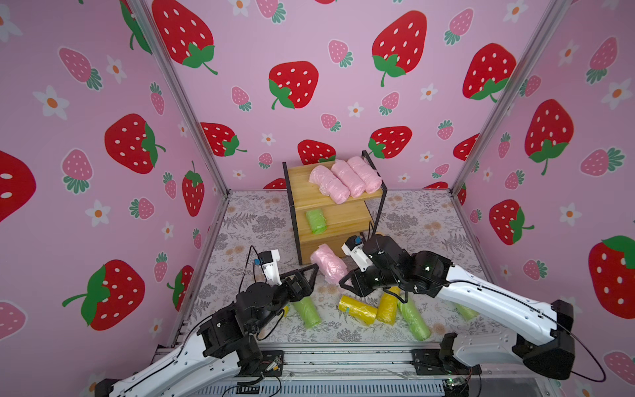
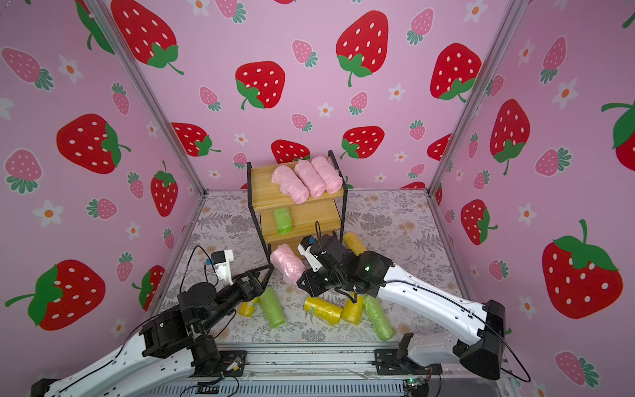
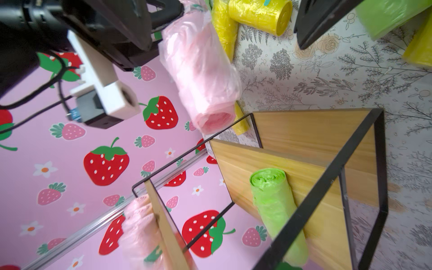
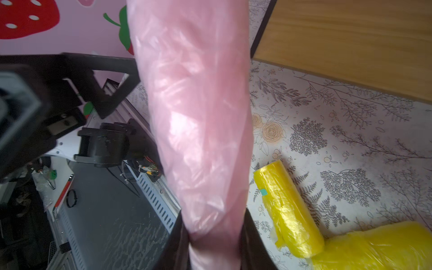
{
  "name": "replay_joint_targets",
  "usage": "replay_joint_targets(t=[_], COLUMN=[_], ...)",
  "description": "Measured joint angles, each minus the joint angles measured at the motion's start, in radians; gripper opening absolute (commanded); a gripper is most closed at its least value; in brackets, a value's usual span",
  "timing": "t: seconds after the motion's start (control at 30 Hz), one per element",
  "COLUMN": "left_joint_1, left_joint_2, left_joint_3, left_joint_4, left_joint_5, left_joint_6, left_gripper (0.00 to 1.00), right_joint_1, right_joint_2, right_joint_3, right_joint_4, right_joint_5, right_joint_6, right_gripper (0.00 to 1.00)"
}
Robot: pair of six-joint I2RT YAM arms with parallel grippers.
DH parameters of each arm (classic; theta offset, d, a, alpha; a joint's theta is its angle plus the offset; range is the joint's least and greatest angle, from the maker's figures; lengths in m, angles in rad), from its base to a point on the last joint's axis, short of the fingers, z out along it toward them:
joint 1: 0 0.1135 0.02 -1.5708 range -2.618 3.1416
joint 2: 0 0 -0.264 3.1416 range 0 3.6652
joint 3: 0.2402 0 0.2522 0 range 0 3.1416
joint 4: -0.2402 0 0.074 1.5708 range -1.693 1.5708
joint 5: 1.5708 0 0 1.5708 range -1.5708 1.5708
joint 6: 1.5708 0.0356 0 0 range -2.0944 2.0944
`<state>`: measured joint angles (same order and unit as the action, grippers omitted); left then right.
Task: Sort the rolls of trash bags by color and place them on the shelf
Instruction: Pick up the roll of trash bags from the center of the board.
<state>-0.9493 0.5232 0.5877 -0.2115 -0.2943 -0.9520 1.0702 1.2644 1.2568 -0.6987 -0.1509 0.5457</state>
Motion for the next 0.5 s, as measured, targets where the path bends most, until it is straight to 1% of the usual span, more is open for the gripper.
replay_joint_targets(t=[0.17,0.3,0.5], left_joint_1=[0.049,0.079,0.124], left_joint_2=[0.061,0.058,0.023], left_joint_3=[0.003,-0.001,-0.061], left_joint_4=[0.057,0.133,0.285], left_joint_5=[0.105,0.162,0.232], left_joint_6=[-0.015,-0.048,-0.117], left_gripper=[1.0,1.0,1.0], right_joint_1=[0.0,-0.002,-0.002], right_joint_2=[-0.033,-0.041,-0.042], right_joint_3=[0.0,0.0,-0.004], right_joint_4=[0.023,0.037,0.054], right_joint_5=[-0.055,-0.092,-0.132], right_joint_6=[0.02,0.035,0.039], right_gripper=[0.0,0.0,0.0])
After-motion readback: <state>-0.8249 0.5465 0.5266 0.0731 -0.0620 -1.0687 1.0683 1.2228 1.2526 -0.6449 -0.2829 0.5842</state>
